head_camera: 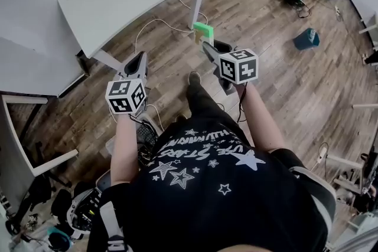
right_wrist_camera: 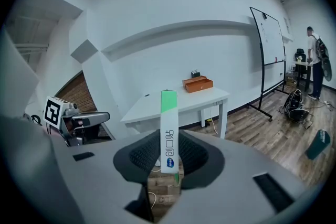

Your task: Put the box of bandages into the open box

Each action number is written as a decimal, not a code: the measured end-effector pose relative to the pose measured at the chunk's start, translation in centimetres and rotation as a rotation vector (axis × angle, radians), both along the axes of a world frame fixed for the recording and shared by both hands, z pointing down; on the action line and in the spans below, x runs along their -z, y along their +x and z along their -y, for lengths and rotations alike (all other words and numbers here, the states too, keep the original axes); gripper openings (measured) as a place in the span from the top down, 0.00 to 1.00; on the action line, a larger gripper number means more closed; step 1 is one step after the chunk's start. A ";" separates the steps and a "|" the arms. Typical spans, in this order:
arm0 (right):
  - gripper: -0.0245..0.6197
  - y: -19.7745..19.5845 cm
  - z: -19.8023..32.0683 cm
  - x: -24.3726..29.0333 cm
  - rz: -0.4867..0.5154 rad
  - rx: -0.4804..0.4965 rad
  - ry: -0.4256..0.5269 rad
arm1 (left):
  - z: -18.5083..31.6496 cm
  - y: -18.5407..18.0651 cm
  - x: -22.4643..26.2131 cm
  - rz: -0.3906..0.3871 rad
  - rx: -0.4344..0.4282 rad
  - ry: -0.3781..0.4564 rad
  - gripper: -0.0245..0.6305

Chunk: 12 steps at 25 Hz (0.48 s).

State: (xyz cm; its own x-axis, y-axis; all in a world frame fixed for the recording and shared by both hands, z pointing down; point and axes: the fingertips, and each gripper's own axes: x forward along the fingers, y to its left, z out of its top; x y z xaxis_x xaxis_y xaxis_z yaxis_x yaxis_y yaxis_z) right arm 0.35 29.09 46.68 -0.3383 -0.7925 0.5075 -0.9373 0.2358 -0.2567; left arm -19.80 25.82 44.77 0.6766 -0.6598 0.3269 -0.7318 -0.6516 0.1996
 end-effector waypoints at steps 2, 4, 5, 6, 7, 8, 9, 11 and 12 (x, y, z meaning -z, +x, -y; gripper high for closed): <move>0.79 0.3 1.5 -0.2 0.004 0.001 -0.005 | 1.2 0.1 0.0 0.000 0.008 0.001 0.93; 0.79 0.5 3.7 -0.3 0.007 0.003 -0.005 | 3.3 0.2 -0.1 -0.005 0.018 -0.001 0.93; 0.78 0.7 5.0 -0.4 0.009 0.005 -0.004 | 4.5 0.3 -0.3 -0.007 0.024 -0.005 0.93; 0.78 1.0 6.4 -0.4 0.011 0.007 -0.004 | 5.8 0.4 -0.5 -0.007 0.031 -0.010 0.93; 0.78 1.4 7.9 -0.5 0.015 0.009 -0.005 | 7.1 0.7 -0.6 -0.007 0.038 -0.016 0.93; 0.78 1.8 9.3 -0.7 0.021 0.013 -0.008 | 8.4 1.0 -0.8 -0.006 0.046 -0.022 0.93; 0.78 2.3 10.7 -0.9 0.026 0.017 -0.014 | 9.8 1.4 -1.0 -0.004 0.053 -0.028 0.93; 0.79 3.7 13.5 -1.3 0.032 0.022 -0.027 | 12.4 2.6 -1.2 0.001 0.061 -0.037 0.93; 0.78 4.7 14.9 -1.5 0.034 0.021 -0.033 | 13.7 3.4 -1.3 0.004 0.066 -0.040 0.93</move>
